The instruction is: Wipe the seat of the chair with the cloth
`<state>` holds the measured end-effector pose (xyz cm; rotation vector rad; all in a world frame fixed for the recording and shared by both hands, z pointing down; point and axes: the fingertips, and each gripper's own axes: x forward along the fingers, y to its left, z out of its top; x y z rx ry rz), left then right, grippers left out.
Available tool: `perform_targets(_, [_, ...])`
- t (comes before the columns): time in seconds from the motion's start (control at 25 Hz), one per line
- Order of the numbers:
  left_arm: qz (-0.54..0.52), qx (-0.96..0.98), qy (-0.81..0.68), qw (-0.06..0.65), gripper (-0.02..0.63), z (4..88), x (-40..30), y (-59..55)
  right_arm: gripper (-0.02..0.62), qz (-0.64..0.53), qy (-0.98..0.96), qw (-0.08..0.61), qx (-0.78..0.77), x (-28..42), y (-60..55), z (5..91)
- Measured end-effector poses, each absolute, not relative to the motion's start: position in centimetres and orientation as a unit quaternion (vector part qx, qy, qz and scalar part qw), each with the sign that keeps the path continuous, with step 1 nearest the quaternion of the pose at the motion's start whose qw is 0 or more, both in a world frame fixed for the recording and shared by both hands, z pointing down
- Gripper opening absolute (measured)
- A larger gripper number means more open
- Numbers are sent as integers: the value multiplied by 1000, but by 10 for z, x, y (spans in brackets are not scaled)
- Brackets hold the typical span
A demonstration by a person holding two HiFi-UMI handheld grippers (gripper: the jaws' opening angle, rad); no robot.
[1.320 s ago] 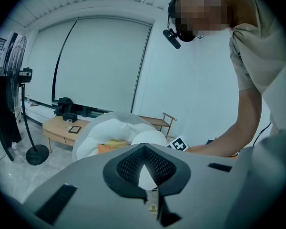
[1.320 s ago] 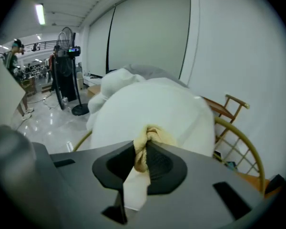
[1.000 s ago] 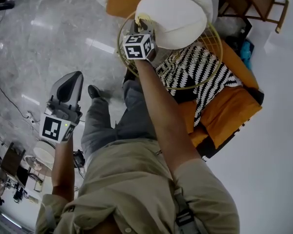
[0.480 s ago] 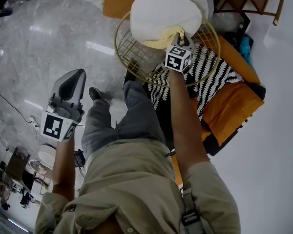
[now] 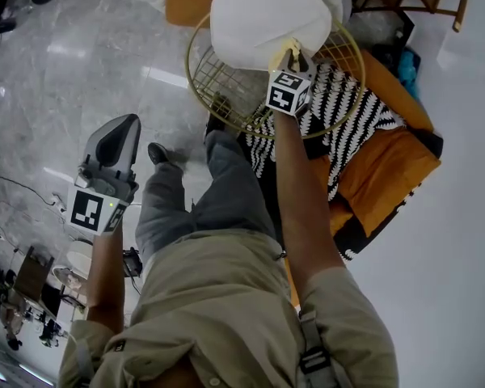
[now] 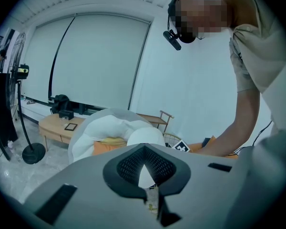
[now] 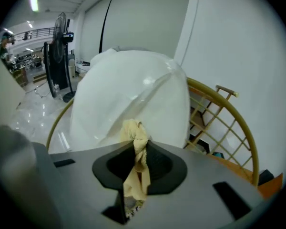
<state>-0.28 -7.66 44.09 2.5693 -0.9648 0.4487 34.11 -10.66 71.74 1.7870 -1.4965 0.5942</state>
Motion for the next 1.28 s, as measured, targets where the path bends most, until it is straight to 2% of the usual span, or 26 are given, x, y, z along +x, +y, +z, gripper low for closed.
perform_targets(0.36, [161,891,-378,193,15,463,-36,-71,67,239,-707,360,559,153,-149,760])
perform_targets(0.48, [171,887,-383,195,15,472,-41,-64,67,221,-743,377,507,122,-151,770])
perform_targets(0.68, [170,882,-402,180,15,467,-51,-66,67,221,-726,375,533,167,-145,776])
perform_targets(1.08, [172,889,-393,164,15,462,-63,-79,67,246,-569,376,689,380,-86,759])
perform_targets(1.28, [167,894,-381,165,15,463,-53,-84,67,246,-549,369,709,391,-79,753])
